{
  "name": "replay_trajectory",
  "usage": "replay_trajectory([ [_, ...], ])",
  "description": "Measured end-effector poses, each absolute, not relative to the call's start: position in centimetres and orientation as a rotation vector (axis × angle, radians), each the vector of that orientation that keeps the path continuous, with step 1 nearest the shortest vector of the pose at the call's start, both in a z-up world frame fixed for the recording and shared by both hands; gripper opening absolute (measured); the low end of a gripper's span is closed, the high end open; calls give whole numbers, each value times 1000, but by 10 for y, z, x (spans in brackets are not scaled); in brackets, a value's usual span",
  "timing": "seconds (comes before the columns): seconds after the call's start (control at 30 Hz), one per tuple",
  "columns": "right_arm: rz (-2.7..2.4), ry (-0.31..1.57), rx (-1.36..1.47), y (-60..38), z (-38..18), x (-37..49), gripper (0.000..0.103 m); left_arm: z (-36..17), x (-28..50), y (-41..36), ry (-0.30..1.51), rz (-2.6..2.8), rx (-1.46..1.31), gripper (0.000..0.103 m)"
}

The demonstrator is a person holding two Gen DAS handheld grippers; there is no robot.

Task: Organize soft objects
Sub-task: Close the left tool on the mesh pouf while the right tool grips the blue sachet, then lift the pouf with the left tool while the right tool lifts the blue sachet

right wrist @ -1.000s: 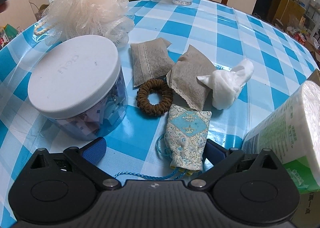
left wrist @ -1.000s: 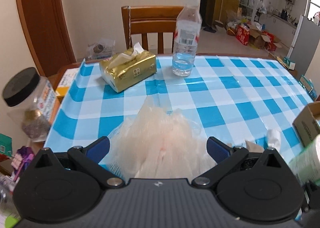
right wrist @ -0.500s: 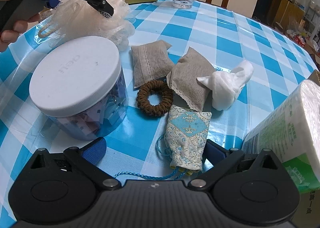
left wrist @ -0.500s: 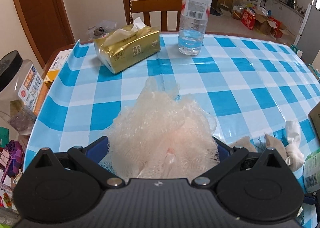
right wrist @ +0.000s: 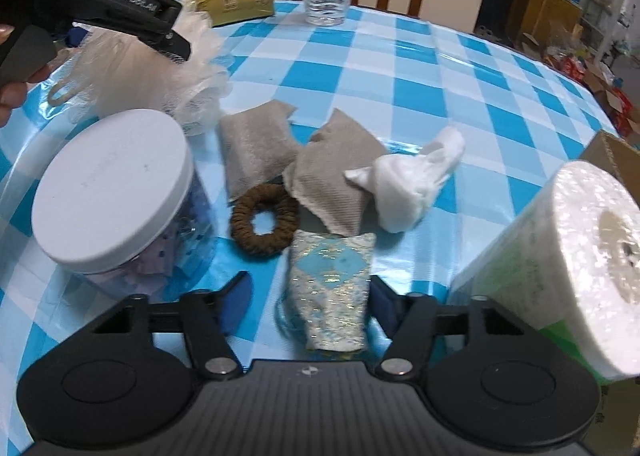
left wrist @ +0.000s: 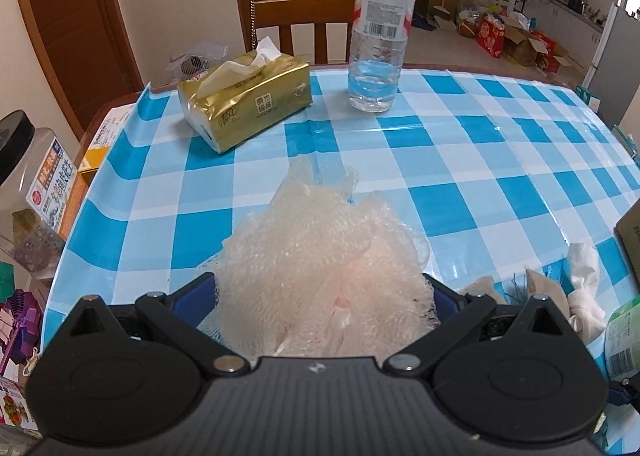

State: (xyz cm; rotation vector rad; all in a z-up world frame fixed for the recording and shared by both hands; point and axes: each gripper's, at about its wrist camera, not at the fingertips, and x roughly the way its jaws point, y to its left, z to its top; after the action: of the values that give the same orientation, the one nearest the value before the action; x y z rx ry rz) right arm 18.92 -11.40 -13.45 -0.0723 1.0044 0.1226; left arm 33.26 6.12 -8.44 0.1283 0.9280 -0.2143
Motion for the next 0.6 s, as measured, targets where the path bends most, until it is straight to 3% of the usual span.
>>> replay_trajectory([
  [0.07, 109, 1006, -67, -117, -133, 189, 54, -84, 333, 61, 935, -221, 126, 97],
  [0.2, 102, 1015, -63, -119, -132, 187, 46, -82, 330, 61, 935, -240, 129, 81],
  [0.43, 100, 1013, -58, -122, -128, 184, 41, -71, 321, 61, 909, -275, 162, 53],
  [0.6, 102, 999, -66, -124, -122, 180, 41, -63, 315, 64, 898, -290, 176, 43],
])
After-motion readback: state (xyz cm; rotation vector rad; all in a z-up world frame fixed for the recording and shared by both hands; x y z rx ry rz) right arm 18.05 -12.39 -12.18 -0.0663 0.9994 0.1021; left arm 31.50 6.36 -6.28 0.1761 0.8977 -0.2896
